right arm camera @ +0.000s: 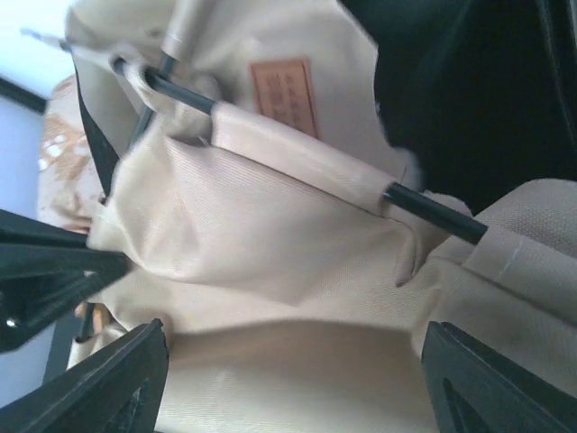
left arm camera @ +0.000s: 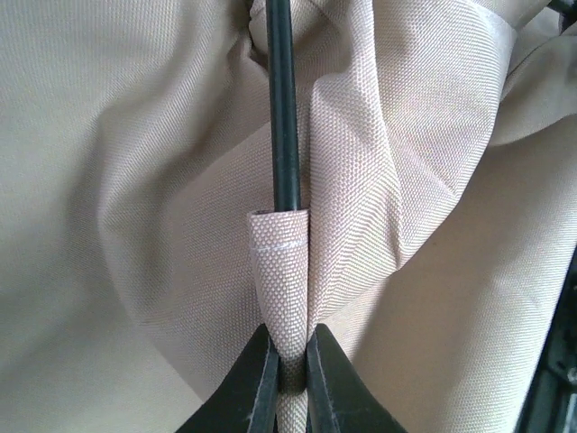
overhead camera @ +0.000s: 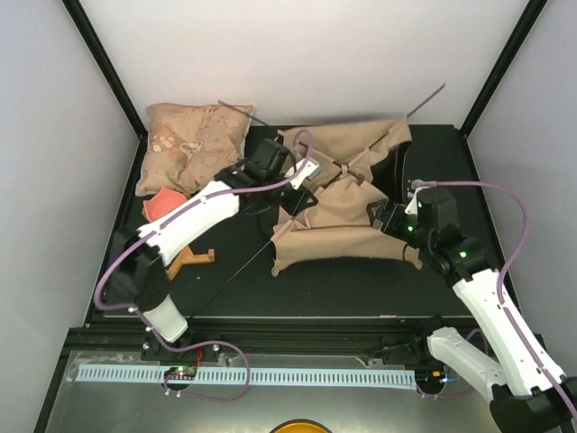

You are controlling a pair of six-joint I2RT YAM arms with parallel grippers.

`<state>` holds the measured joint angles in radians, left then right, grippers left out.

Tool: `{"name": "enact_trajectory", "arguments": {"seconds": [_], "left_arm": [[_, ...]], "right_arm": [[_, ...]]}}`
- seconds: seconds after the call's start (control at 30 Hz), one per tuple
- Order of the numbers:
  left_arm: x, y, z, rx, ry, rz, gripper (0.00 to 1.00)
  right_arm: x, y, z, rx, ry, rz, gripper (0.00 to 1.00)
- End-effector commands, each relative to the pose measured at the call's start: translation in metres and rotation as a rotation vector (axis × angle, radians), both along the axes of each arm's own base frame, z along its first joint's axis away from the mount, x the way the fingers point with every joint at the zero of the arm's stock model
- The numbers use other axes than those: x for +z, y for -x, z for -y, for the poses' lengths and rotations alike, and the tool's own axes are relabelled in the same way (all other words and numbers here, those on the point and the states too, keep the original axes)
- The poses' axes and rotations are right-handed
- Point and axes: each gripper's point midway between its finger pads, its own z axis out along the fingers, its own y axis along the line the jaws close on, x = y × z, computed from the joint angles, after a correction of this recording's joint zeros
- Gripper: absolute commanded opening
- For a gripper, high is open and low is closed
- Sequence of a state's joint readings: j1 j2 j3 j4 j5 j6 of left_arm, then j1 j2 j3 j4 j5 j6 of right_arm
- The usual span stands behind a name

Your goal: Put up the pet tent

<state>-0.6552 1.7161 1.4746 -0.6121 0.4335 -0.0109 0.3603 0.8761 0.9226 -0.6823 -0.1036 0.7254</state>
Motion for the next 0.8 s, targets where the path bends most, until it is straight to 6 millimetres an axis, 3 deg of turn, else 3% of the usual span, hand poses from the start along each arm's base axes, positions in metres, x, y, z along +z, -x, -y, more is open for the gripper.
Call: {"name": "enact_trajectory", "arguments": {"seconds": [0.0,0.2,0.27,0.43,0.53,0.67,0.77], "left_arm": [[0.058,0.015,-0.007,0.016,0.126,0.128,0.02],[0.120,0.029,-0.029,0.087,0.280,0.312,0.02],[0.151,0.035,-0.042,0.130,0.354,0.401,0.01],[0.193,0.023,-0.075,0.366,0.505,0.517,0.01],[0.211,0.011,-0.091,0.507,0.567,0.528,0.01],[0.235,-0.008,-0.110,0.699,0.668,0.522,0.02],[0.264,-0.011,-0.105,0.668,0.727,0.597,0.02]], "right_arm": [[0.049,0.013,-0.022,0.192,-0.052,0.259,0.80],[0.101,0.042,-0.031,0.322,-0.102,0.534,0.80],[0.111,0.051,-0.033,0.358,-0.105,0.591,0.80],[0.128,0.072,-0.043,0.474,-0.123,0.683,0.82],[0.129,0.077,-0.050,0.526,-0.138,0.692,0.84],[0.115,0.071,-0.062,0.583,-0.175,0.638,0.84],[0.102,0.065,-0.076,0.650,-0.208,0.579,0.83]]}}
